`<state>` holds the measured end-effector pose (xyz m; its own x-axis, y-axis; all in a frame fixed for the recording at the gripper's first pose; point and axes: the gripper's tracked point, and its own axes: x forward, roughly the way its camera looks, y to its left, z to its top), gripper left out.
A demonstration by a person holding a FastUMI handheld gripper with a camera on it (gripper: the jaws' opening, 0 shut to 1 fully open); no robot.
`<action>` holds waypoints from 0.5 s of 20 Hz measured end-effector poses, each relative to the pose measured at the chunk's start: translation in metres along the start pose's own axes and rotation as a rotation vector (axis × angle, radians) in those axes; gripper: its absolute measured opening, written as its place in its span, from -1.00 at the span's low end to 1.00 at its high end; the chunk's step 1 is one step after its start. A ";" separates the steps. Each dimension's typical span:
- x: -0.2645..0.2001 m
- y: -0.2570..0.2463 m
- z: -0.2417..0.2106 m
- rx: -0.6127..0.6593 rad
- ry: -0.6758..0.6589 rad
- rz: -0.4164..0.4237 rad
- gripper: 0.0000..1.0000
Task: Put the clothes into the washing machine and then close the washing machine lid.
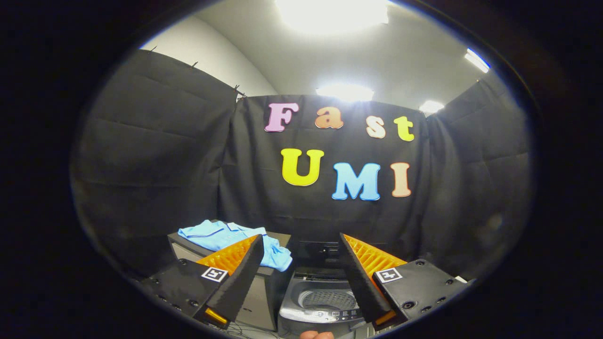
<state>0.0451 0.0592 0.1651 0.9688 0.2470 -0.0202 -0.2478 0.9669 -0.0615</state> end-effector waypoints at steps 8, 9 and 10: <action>0.042 0.033 0.013 -0.010 0.135 0.136 0.95; 0.051 0.038 0.012 -0.025 0.159 0.147 0.95; 0.058 0.044 0.010 -0.034 0.182 0.163 0.96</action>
<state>0.0904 0.1165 0.1711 0.8999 0.3810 -0.2122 -0.4040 0.9116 -0.0763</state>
